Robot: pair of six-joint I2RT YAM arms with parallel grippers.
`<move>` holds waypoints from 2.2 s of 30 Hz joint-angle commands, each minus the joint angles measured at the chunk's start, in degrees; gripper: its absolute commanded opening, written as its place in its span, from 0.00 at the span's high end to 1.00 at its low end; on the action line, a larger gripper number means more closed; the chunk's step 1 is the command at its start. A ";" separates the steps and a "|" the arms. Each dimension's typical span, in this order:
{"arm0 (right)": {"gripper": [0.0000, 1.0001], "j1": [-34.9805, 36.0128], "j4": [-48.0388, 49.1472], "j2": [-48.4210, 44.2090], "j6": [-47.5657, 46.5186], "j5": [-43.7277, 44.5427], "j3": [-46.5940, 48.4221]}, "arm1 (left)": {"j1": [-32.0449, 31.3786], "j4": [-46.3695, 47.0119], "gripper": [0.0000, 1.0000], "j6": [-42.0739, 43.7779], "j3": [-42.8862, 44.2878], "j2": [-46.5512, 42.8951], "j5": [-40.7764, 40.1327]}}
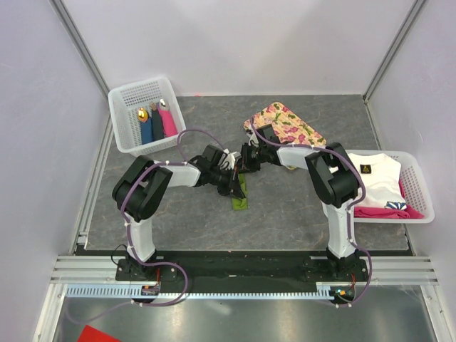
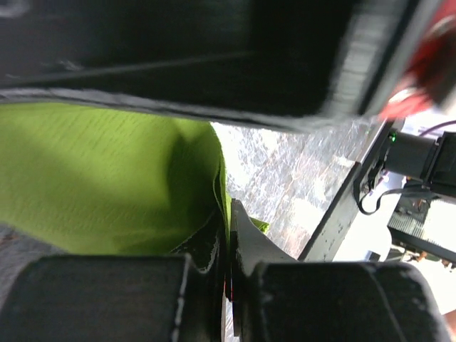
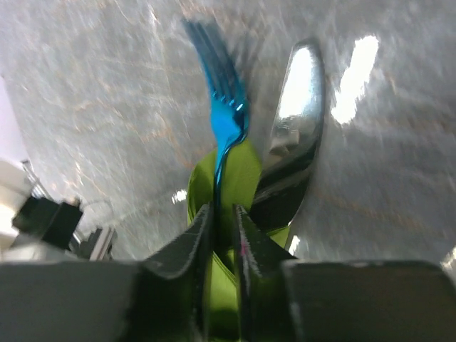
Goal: Place the utensils on the paper napkin and roll it up
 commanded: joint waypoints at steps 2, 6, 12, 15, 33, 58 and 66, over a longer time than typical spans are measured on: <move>0.74 -1.00 -11.30 -4.07 -5.16 1.03 3.89 | 0.25 -2.71 0.93 5.36 -1.36 0.90 -2.98; 0.73 -1.45 -11.83 -5.48 -5.07 -3.27 5.30 | 0.34 -2.97 0.93 5.79 -0.92 1.08 -2.81; 0.74 -3.11 -11.04 -8.55 -3.14 -7.68 4.17 | 0.34 -3.41 0.91 6.93 -0.31 0.99 -2.98; 0.64 -3.64 -11.30 -10.13 -3.40 -7.77 1.71 | 0.34 -3.68 0.89 7.55 0.04 0.90 -3.16; 0.54 -2.33 -13.59 -5.93 -8.85 -2.06 -3.05 | 0.25 -5.61 0.78 11.24 1.19 0.46 -3.86; 1.00 -2.24 -12.79 -2.58 -10.78 -2.41 -6.91 | 6.48 6.78 0.59 0.53 -7.33 -14.64 5.98; 1.00 -2.24 -11.74 -2.67 -10.08 -2.93 -8.05 | 7.11 4.59 0.60 0.08 -5.85 -12.55 1.95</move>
